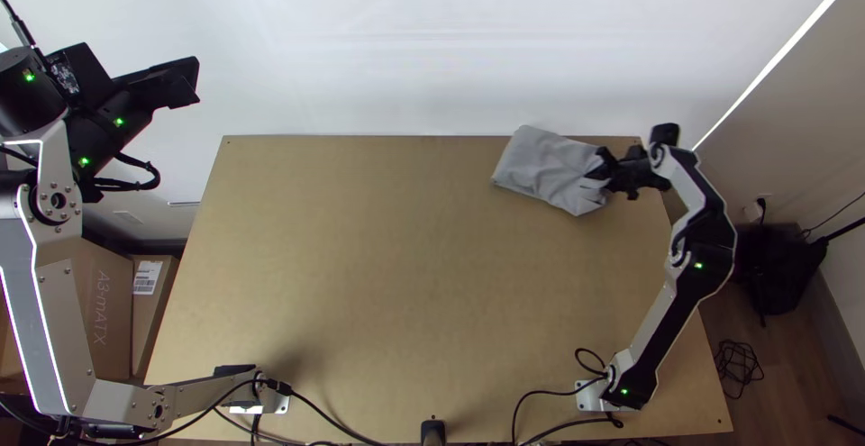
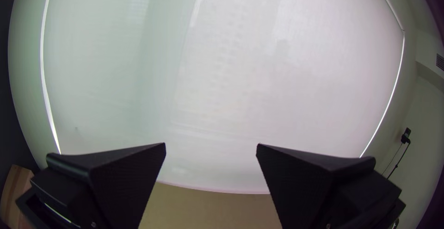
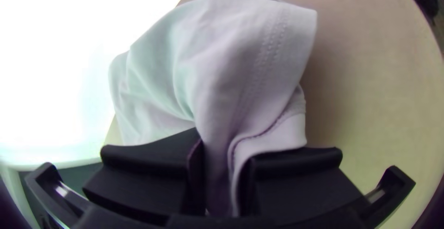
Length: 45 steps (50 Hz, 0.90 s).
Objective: Fold the t-shirt
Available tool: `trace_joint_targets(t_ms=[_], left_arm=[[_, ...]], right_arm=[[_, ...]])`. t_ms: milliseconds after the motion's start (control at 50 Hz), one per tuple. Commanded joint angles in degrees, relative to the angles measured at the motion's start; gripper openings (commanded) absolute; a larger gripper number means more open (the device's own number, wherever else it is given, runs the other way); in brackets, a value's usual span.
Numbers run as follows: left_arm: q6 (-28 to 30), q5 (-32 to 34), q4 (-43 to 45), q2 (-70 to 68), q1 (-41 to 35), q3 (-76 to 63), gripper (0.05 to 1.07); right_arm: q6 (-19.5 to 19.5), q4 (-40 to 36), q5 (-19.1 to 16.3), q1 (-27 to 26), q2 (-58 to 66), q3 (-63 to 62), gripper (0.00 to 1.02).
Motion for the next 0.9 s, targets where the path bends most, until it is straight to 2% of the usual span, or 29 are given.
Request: trace_joint_targets(t_ms=[0, 200, 220, 240, 280, 320, 340, 400, 560, 680, 800, 880], left_arm=[[0.49, 0.20, 1.09, -1.60, -0.47, -0.48, 1.02], [0.41, 0.46, 1.09, -1.77, -0.74, -0.48, 1.02], [0.41, 0.55, 1.09, -1.86, -0.74, -0.57, 1.02], [0.41, 0.55, 1.09, -1.95, -0.74, -0.66, 1.02], [0.41, 0.64, 1.09, -2.21, -0.74, -0.83, 1.02], [0.41, 0.81, 1.09, -2.39, -0.74, -0.92, 1.02], [0.41, 0.90, 1.09, -2.48, -0.74, -1.01, 1.02], [0.41, 0.99, 1.09, -2.92, -0.74, -1.27, 1.02], [0.41, 1.17, 1.09, -4.59, -0.74, -2.68, 1.02], [0.41, 1.25, 1.35, -5.91, -0.65, -4.08, 1.02], [0.41, 1.25, 2.32, -7.31, -0.38, -5.75, 1.02], [0.41, 1.25, 2.32, -7.93, -0.21, -6.19, 1.02]], right_arm=[[-0.06, 0.48, 0.39, -4.54, -3.50, -2.18, 0.02], [-0.15, 1.00, 2.23, -11.39, -4.38, -4.02, 0.03], [-0.15, 1.00, 2.23, -12.01, -4.64, -4.11, 0.08], [-0.15, 1.00, 2.23, -12.45, -4.73, -4.29, 0.18], [-0.24, 1.00, 2.23, -13.33, -5.43, -4.73, 0.48], [-0.68, 1.00, 2.23, -13.86, -6.48, -5.08, 0.90], [-1.03, 1.00, 2.23, -14.03, -7.01, -5.25, 1.00], [-1.73, 1.27, 3.02, -14.91, -9.47, -5.34, 0.99], [-6.48, 2.41, 10.85, -14.82, -15.54, -5.69, 0.99], [-11.14, 2.41, 13.31, -12.80, -19.23, -7.10, 0.99], [-13.60, 2.41, 14.45, -9.99, -20.99, -9.21, 0.99], [-15.88, 2.76, 18.67, -7.53, -21.60, -11.40, 0.99]])
